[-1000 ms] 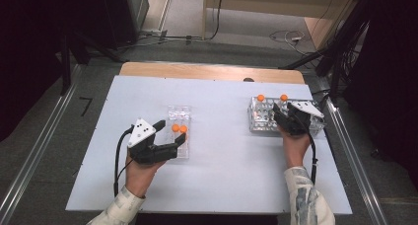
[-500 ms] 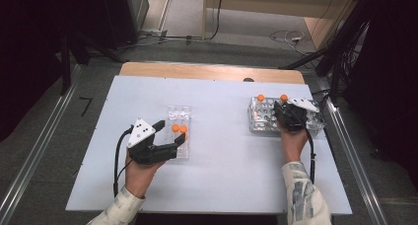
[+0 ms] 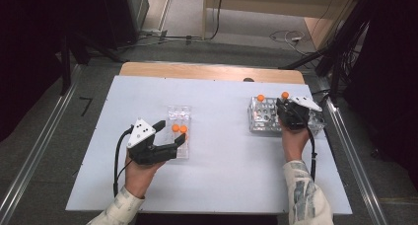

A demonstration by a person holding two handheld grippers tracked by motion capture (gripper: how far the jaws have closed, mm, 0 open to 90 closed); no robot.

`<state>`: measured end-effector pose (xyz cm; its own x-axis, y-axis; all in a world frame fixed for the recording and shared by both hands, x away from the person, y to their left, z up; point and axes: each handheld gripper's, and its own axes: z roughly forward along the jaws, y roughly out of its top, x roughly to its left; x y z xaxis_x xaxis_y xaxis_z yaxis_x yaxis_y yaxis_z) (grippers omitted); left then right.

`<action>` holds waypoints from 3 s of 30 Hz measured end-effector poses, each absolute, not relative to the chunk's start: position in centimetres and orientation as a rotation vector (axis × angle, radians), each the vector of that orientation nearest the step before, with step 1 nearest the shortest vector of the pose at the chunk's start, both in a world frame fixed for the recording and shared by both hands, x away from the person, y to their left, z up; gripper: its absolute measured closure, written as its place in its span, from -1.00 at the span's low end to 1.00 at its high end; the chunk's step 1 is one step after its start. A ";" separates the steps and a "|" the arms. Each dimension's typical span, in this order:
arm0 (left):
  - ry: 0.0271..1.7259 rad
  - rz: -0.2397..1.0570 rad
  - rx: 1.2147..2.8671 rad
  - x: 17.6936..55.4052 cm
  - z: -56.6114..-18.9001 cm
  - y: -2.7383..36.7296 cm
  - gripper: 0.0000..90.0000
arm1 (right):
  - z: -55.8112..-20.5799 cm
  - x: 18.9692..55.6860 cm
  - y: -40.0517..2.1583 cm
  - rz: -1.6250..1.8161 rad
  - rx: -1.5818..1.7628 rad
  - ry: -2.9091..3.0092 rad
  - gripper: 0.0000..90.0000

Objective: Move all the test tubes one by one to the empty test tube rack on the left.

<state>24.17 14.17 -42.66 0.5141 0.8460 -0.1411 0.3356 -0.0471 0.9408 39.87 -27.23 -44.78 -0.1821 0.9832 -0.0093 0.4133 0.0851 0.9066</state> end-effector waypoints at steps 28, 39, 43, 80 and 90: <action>1.017 0.621 1.647 23.8 -42.5 13.8 -0.62 | -39.5 34.4 -27.4 1.208 1.248 1.701 0.60; 0.981 0.614 1.669 23.6 -42.4 13.0 -0.62 | -40.4 30.6 -25.6 1.322 1.186 1.820 0.60; 0.972 0.611 1.672 23.5 -42.4 12.9 -0.62 | -41.2 30.2 -23.9 1.333 1.158 1.884 0.60; 0.835 0.506 1.744 22.2 -43.0 9.6 -0.58 | -45.3 25.4 -12.6 1.370 0.809 2.328 0.59; 0.777 0.448 1.760 21.8 -43.6 8.7 -0.02 | -45.6 24.2 -11.1 1.392 0.727 2.404 0.59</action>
